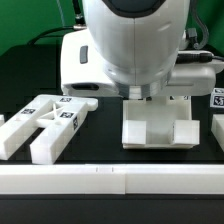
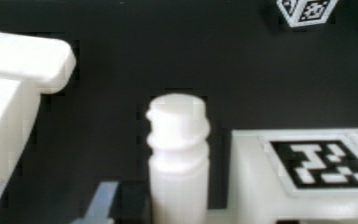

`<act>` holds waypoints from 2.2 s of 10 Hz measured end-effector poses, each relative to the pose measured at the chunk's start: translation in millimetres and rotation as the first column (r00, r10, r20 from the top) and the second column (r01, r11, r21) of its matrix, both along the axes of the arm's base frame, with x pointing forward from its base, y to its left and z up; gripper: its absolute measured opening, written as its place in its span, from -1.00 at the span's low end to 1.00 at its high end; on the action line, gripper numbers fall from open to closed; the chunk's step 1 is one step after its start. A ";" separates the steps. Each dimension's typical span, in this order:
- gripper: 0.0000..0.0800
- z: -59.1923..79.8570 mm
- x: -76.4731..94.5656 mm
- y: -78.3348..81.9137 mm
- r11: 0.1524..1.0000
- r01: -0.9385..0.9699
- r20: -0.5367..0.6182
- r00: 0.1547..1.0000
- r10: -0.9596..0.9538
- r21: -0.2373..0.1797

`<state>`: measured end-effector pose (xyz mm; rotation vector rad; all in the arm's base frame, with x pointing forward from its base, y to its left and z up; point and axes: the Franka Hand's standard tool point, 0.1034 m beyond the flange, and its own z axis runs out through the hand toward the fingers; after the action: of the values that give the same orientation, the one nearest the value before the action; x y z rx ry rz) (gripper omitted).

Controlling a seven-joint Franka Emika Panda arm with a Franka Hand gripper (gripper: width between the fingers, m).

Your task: Assemble chair

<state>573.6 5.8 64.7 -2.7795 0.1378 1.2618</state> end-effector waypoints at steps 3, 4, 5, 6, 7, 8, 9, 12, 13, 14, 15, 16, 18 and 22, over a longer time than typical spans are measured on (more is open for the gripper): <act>0.20 -1.1 -0.7 -1.6 1.000 0.003 -0.002 1.000 -0.003 0.000; 0.54 -1.3 -0.7 -2.2 1.000 0.004 -0.002 1.000 -0.004 -0.001; 0.60 -1.4 -0.8 -2.8 1.000 0.005 -0.003 1.000 -0.005 -0.001; 0.60 -1.2 -0.7 -3.7 1.000 0.006 -0.003 1.000 -0.006 -0.001; 0.62 -0.2 -1.2 -5.5 1.000 0.009 -0.007 1.000 -0.009 0.000; 0.62 2.7 -0.4 -8.0 1.000 0.013 -0.008 1.000 -0.013 0.000; 0.62 8.2 -0.2 -9.6 1.000 0.017 -0.007 1.000 -0.017 0.001; 0.62 20.8 2.4 -20.4 1.000 0.026 -0.004 1.000 -0.026 -0.009; 0.62 25.8 1.6 -23.1 1.000 0.028 0.001 1.000 -0.028 -0.005; 0.62 27.8 0.4 -27.2 0.999 0.040 -0.015 0.999 -0.040 -0.009; 0.62 26.7 3.1 -28.6 0.999 0.042 0.002 0.999 -0.042 -0.012; 0.62 28.4 2.2 -27.9 0.999 0.041 0.005 0.999 -0.041 -0.011; 0.62 27.4 1.7 -29.4 0.999 0.044 0.003 0.999 -0.044 -0.011; 0.62 25.4 8.6 -39.8 0.999 0.037 0.049 0.998 -0.037 0.002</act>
Offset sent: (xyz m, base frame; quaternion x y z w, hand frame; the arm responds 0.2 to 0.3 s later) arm 0.0000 0.0000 0.0000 0.0000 0.0000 0.0000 1.0000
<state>582.2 -34.0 90.2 -2.7905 0.1843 1.1835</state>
